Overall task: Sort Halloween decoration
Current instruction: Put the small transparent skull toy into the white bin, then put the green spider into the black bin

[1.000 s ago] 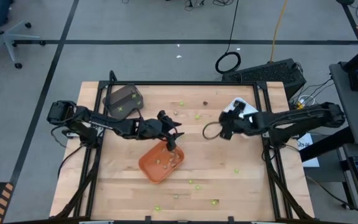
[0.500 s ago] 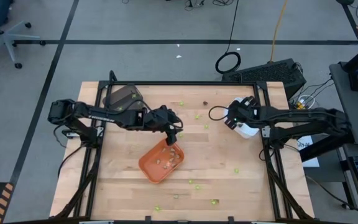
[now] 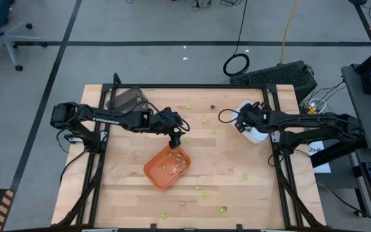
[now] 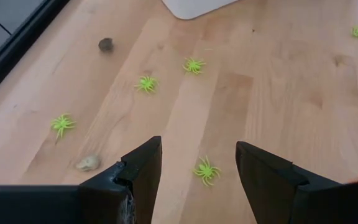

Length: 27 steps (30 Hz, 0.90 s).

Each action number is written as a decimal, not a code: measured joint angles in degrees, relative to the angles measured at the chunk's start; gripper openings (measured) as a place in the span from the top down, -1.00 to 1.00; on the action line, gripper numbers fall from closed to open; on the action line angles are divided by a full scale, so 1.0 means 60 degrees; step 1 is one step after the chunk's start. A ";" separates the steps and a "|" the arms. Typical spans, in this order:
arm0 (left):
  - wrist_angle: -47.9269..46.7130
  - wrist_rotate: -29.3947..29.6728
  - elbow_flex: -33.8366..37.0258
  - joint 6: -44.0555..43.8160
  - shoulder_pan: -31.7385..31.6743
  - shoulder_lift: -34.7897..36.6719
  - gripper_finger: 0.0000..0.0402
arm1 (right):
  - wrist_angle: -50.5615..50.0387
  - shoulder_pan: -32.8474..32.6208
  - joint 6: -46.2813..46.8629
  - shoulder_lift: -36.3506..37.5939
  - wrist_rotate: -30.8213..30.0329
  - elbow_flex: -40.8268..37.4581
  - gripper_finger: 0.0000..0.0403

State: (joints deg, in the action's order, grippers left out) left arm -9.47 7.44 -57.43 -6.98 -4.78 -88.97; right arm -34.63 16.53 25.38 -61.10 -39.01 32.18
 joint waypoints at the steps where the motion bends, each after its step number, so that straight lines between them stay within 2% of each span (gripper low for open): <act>1: 0.0003 0.0002 0.0000 0.0007 -0.0024 0.0000 -0.04 | 0.0021 0.0000 -0.0028 0.0000 -0.0028 0.0000 0.15; 5: 0.0236 -0.0302 0.0000 -0.0021 -0.0138 -0.0120 -0.04 | 0.0074 0.0000 -0.0099 0.0004 -0.0041 0.0000 -0.05; 9: 0.0917 -0.0925 -0.0015 -0.0095 -0.0138 -0.0420 -0.04 | 0.0413 -0.0034 -0.0374 0.0153 -0.0047 0.0000 -0.16; 16: -0.0056 -0.1215 -0.0758 -0.0671 -0.0142 -0.1136 -0.04 | 0.1025 -0.0385 -0.1210 0.0971 -0.0281 0.0004 -0.13; 27: -0.1027 -0.1988 -0.2183 0.0680 -0.0478 -0.2804 -0.04 | 0.1687 -0.1237 -0.1704 0.1690 -0.0239 0.0000 -0.11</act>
State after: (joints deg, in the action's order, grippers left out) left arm -15.64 -4.48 -70.53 -2.90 -7.64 -105.79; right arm -24.51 9.11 15.16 -50.96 -40.45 32.19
